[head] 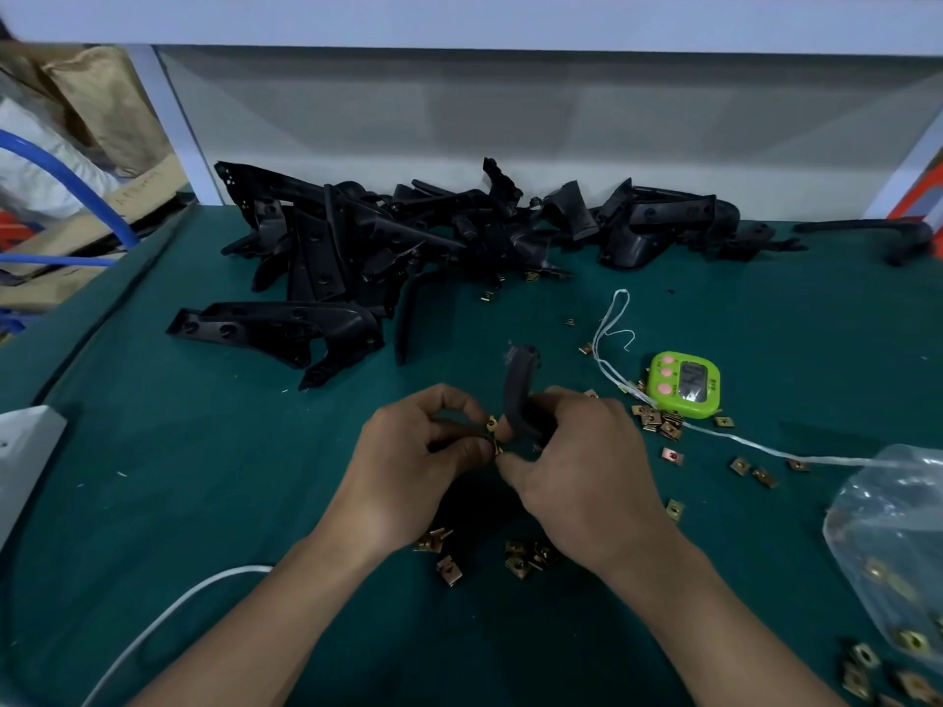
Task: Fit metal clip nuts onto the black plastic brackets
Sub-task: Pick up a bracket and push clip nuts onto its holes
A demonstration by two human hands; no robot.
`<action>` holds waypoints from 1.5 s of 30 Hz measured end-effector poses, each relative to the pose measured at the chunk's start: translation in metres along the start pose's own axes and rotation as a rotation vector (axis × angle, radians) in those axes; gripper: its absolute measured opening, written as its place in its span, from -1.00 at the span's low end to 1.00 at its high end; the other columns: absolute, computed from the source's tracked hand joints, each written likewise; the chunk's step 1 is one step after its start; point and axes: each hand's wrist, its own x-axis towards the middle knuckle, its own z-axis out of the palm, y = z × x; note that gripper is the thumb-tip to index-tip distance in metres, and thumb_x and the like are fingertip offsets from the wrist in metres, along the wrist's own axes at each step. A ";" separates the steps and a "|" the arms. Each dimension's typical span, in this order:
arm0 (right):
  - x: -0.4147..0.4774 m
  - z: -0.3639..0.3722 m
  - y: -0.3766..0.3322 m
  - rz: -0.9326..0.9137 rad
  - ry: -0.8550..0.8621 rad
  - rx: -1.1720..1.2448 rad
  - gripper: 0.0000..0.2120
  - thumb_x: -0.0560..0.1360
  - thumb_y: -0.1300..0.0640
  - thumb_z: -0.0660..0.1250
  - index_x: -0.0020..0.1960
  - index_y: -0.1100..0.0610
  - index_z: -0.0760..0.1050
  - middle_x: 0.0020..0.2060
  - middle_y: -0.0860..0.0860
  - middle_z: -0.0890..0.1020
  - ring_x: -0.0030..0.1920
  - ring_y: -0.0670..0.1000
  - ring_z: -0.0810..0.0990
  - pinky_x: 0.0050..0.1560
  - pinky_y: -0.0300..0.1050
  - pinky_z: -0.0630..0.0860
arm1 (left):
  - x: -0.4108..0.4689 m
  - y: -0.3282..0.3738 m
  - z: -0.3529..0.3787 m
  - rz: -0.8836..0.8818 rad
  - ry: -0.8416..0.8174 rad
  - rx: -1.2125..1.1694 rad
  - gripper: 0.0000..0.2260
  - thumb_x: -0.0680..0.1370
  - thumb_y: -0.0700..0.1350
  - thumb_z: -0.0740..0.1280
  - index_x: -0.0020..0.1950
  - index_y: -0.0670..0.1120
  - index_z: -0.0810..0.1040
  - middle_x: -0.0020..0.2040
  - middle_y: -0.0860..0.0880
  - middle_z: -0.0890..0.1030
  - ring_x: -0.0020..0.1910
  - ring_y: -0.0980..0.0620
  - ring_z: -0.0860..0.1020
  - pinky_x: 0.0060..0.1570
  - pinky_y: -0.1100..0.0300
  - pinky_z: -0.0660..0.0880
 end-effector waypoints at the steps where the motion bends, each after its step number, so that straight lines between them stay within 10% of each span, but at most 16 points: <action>1: 0.000 0.000 0.000 0.001 0.011 0.000 -0.82 0.31 0.07 0.57 -0.11 -0.01 0.64 -0.25 -0.10 0.65 -0.17 0.07 0.59 0.10 0.10 0.51 | 0.000 0.000 0.000 0.000 -0.005 -0.017 -0.81 0.54 -0.22 0.48 -0.05 0.08 0.59 -0.21 0.04 0.75 -0.17 -0.13 0.68 -0.08 0.03 0.55; 10: -0.002 0.002 0.000 -0.023 -0.022 0.041 -0.81 0.35 0.08 0.54 -0.04 0.00 0.68 -0.24 -0.14 0.68 -0.16 0.03 0.61 0.06 0.06 0.54 | 0.002 -0.003 -0.004 0.000 -0.079 -0.052 -0.82 0.54 -0.29 0.45 0.00 -0.01 0.65 -0.15 0.04 0.76 -0.13 0.03 0.71 -0.04 0.20 0.60; 16: -0.003 -0.003 -0.002 -0.097 0.026 0.018 -0.88 0.32 0.07 0.56 -0.22 -0.03 0.63 -0.38 -0.19 0.57 -0.31 0.01 0.54 -0.10 -0.04 0.43 | 0.000 -0.001 0.000 -0.077 0.015 -0.115 -0.84 0.52 -0.26 0.50 -0.09 0.01 0.68 -0.23 -0.03 0.75 -0.18 -0.14 0.69 0.02 -0.15 0.59; 26: -0.001 -0.001 0.002 -0.120 0.060 0.043 -0.71 0.34 0.07 0.54 -0.25 -0.15 0.42 -0.42 -0.27 0.44 -0.33 -0.09 0.46 -0.16 -0.06 0.39 | -0.003 0.006 0.008 -0.180 0.188 -0.352 -0.82 0.47 -0.29 0.53 -0.01 -0.06 0.70 -0.20 -0.14 0.75 -0.16 -0.23 0.71 0.04 -0.18 0.62; 39: 0.006 -0.010 0.022 -0.003 -0.005 -0.037 -0.92 0.44 0.13 0.43 -0.10 0.00 0.68 -0.34 -0.08 0.67 -0.24 0.12 0.62 -0.19 0.03 0.57 | -0.011 0.002 -0.001 0.064 0.145 0.171 -0.62 0.48 -0.25 0.51 -0.10 0.29 0.67 -0.18 0.35 0.69 -0.13 0.40 0.64 -0.13 0.53 0.50; 45: 0.005 -0.007 0.024 -0.053 0.023 -0.301 -0.89 0.42 0.19 0.39 -0.19 0.00 0.64 -0.44 -0.04 0.58 -0.38 0.07 0.46 -0.17 -0.12 0.27 | -0.009 0.007 -0.014 0.053 0.139 0.455 -0.81 0.40 0.08 0.43 -0.10 0.40 0.61 -0.20 0.45 0.60 -0.14 0.35 0.60 -0.16 0.36 0.52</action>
